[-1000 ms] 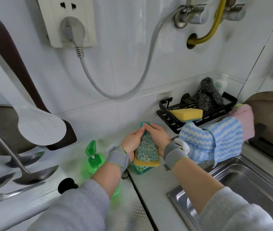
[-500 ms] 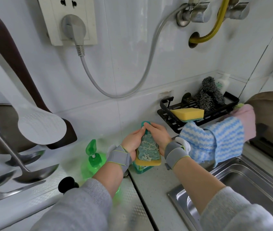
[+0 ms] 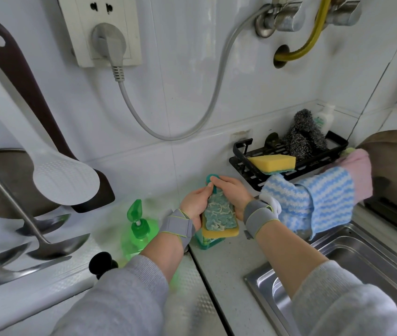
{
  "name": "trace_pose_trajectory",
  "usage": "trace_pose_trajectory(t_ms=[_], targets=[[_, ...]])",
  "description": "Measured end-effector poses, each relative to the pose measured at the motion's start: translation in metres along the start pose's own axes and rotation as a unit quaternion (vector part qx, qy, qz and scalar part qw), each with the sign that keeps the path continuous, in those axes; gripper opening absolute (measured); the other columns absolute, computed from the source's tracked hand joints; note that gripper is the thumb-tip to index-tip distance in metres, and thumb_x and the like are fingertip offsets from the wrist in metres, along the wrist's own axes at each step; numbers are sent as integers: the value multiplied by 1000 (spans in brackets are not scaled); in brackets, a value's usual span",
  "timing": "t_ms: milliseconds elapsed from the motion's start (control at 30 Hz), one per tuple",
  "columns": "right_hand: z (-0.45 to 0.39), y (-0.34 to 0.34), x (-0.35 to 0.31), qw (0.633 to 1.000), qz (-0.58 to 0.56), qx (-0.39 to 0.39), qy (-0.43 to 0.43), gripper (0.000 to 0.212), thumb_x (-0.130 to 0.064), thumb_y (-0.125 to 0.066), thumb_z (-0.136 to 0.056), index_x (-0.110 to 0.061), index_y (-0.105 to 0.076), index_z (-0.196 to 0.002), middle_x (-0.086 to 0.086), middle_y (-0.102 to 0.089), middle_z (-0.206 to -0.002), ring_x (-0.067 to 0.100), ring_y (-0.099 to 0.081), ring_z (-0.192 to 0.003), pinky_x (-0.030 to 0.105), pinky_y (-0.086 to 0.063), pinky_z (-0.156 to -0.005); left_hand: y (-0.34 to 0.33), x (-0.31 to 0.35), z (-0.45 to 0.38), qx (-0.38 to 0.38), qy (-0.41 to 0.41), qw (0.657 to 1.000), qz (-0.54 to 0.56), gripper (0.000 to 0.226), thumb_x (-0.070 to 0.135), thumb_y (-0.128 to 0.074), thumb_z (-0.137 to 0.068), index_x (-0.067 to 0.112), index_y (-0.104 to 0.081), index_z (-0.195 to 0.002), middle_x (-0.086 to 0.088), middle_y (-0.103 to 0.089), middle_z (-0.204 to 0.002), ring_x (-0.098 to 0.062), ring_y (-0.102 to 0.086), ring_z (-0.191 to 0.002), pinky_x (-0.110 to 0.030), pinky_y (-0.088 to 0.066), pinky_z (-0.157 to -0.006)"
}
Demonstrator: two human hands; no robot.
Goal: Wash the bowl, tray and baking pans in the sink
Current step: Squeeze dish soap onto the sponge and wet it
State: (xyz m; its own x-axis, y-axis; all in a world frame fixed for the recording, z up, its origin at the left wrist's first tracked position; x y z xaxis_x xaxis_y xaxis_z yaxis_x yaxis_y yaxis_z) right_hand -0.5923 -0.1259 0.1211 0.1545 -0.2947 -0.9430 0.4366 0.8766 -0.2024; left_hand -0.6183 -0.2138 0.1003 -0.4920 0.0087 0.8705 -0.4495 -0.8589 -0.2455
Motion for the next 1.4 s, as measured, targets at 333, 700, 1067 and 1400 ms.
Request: trace_pose_trajectory(t_ms=[333,700,1067,1400], targets=[[-5,1,3,997,-8,69,19,22,-19,-60,-92,-11,-69,-73,14,-67,-79,27,-63,-76,43,-54,-79,9,4,-4,25,19,999,-33,36,35,-58,-92,5,-66,-109,-18,-68,-107,-31,-65,-96,-46,-50,-96],[-4,1,1,998,20,54,5,22,-20,-59,-93,-7,-68,-77,14,-65,-77,27,-62,-74,44,-53,-80,4,3,1,20,23,999,-16,25,30,-54,-95,9,-65,-85,-15,-67,-89,-26,-63,-77,-43,-51,-89],[-3,2,4,1000,1,19,-5,17,-21,-60,-93,-9,-69,-85,11,-67,-76,23,-64,-69,36,-53,-75,4,6,5,19,-6,999,-36,25,31,-55,-95,11,-66,-85,-12,-68,-85,-24,-64,-75,-36,-53,-80],[23,16,8,993,78,81,45,32,-34,-43,-100,-19,-56,-125,0,-58,-121,19,-55,-113,36,-42,-103,18,1,37,35,-71,995,-53,21,31,-50,-97,22,-69,-98,-7,-71,-101,-22,-67,-90,-35,-54,-88]])
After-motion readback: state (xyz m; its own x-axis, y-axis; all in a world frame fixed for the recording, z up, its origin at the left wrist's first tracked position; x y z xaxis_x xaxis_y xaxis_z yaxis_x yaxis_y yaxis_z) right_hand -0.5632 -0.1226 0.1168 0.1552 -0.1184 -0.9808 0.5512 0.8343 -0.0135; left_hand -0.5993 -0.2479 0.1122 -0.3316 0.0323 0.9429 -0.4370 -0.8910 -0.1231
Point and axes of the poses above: each hand's wrist, its own z-axis away from the middle knuckle, its own y-axis out of the back of the hand, x = y × z, the point moved 8 cm from there along -z, towards the middle knuckle
